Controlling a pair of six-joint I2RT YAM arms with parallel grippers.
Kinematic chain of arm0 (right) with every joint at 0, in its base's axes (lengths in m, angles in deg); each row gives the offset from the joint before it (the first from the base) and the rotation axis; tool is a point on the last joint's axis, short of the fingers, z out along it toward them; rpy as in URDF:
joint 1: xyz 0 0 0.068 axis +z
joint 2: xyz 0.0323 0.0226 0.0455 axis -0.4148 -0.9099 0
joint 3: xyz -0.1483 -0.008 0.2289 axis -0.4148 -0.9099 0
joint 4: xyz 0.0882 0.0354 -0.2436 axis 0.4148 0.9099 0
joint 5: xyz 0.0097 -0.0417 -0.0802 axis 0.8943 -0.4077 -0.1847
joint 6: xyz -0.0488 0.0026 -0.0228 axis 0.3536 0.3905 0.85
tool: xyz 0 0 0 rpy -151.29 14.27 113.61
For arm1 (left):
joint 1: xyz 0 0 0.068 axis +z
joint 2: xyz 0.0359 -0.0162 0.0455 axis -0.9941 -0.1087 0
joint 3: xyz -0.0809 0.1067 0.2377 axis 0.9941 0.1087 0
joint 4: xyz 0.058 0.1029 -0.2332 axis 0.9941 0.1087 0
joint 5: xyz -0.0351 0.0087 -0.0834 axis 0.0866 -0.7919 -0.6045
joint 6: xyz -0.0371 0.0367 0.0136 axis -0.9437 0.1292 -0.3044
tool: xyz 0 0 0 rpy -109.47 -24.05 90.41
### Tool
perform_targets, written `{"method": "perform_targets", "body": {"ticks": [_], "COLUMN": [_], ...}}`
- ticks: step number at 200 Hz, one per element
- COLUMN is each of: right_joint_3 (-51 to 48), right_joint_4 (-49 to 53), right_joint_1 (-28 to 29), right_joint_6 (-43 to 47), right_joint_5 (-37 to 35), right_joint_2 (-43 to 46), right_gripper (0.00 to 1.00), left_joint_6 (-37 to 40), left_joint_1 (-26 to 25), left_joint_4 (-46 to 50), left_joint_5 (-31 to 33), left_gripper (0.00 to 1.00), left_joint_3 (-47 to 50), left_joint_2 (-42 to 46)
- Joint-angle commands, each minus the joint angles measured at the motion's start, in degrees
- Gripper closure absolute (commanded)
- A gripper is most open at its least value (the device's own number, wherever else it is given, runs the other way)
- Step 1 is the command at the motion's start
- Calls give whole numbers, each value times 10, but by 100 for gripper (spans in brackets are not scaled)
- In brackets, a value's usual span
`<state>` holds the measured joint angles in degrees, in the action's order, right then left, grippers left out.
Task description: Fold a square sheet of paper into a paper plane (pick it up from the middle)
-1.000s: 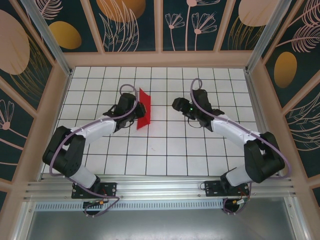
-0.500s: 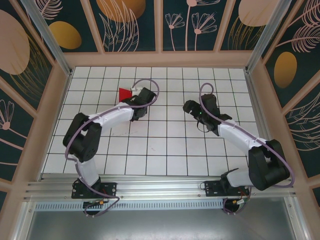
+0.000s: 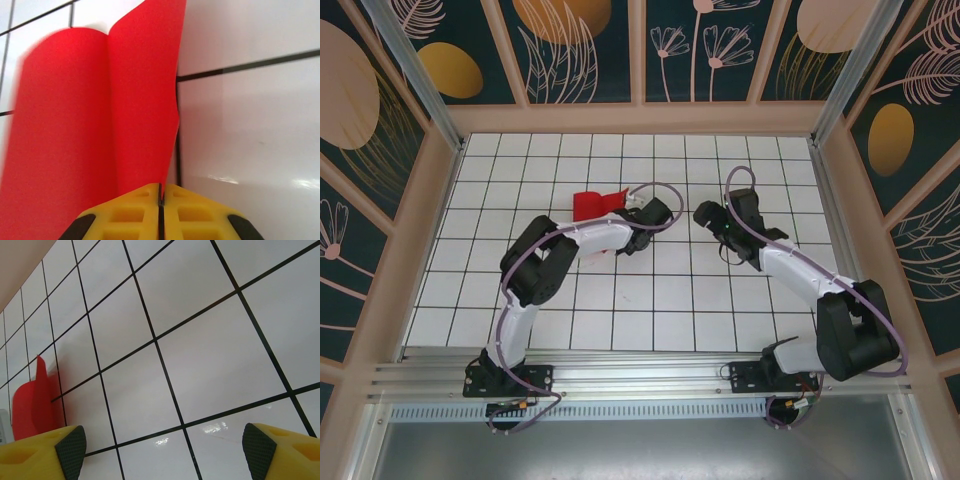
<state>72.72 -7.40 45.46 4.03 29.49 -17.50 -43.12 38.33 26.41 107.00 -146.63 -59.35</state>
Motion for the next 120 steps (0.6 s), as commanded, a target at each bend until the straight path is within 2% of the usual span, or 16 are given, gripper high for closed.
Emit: {"method": "perform_targets", "body": {"ticks": [1,40,72,120], "right_joint_3": [-11,-14,-18,-15], "right_joint_4": [11,12,7,-52], "right_joint_1": [-7,-13,-20,-12], "right_joint_6": [-12,-19,-15,25], "right_joint_5": [-8,-6,-5,122], "right_joint_2": [11,15,23,-4], "right_gripper": [16,16,16,18], "left_joint_6": [8,12,8,-7], "left_joint_1": [-3,-4,-6,-3], "left_joint_4": [16,8,-15,-98], "left_joint_5": [-5,-39,-125,-268], "left_gripper": [88,77,65,46], "left_joint_3": [-16,-12,7,67], "left_joint_2": [-12,-3,63,209]}}
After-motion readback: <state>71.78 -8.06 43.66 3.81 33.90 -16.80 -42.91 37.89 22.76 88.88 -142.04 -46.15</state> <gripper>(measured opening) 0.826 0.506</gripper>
